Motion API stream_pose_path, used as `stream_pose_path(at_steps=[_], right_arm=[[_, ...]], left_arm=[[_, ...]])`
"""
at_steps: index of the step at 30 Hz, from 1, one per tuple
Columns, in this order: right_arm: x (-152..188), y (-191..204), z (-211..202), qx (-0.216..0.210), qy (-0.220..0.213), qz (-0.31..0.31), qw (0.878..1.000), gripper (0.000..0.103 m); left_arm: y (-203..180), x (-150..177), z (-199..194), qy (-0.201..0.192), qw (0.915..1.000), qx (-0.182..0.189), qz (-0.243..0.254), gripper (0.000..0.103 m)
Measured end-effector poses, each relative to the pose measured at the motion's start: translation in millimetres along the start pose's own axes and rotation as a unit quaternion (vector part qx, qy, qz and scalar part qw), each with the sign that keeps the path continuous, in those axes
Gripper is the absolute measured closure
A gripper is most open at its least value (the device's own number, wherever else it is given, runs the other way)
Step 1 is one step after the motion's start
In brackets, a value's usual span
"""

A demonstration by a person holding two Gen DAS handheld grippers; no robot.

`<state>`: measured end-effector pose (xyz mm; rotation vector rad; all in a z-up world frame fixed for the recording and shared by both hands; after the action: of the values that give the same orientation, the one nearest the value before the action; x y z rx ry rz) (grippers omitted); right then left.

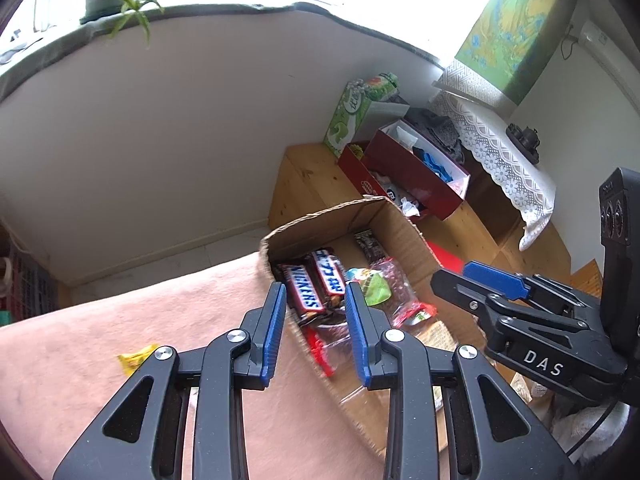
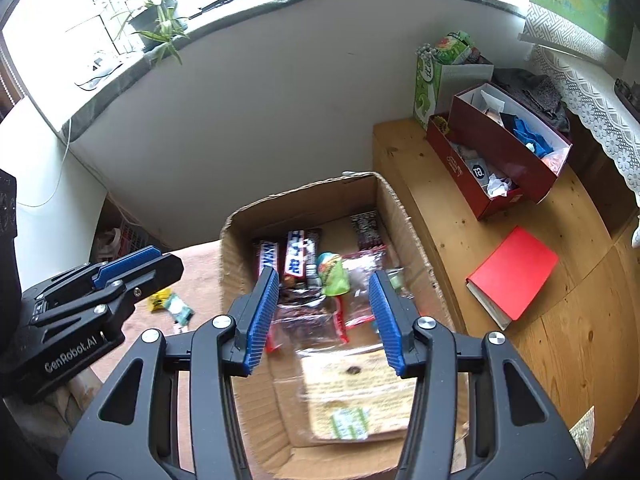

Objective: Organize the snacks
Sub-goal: 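Open both grippers over the box and withdraw them, then grasp the yellow candy with the left gripper while the right gripper grasps the pink candy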

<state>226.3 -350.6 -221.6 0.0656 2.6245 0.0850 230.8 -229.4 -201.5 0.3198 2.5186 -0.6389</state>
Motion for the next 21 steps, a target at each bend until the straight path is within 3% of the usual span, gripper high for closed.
stream_pose_path(at_steps=[12, 21], right_arm=[[44, 68, -17, -0.052, 0.005, -0.007, 0.999, 0.054], [93, 120, 9, -0.087, 0.063, -0.023, 0.994, 0.054]], left_arm=[[96, 28, -59, 0.005, 0.9979, -0.044, -0.047, 0.074], [142, 57, -68, 0.024, 0.995, -0.057, -0.078, 0.074]])
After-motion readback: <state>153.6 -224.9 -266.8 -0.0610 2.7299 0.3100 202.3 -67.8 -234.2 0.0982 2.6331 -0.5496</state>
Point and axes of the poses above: each gripper's, at about its wrist camera, not at the fingertips, and z roughly the way its jaws point, y to its left, x to its underside, the point moved 9 cm from there along z, roughly the way its jaws point, and after that the axes turned 6 degrees about x, right-handed, at the moved point
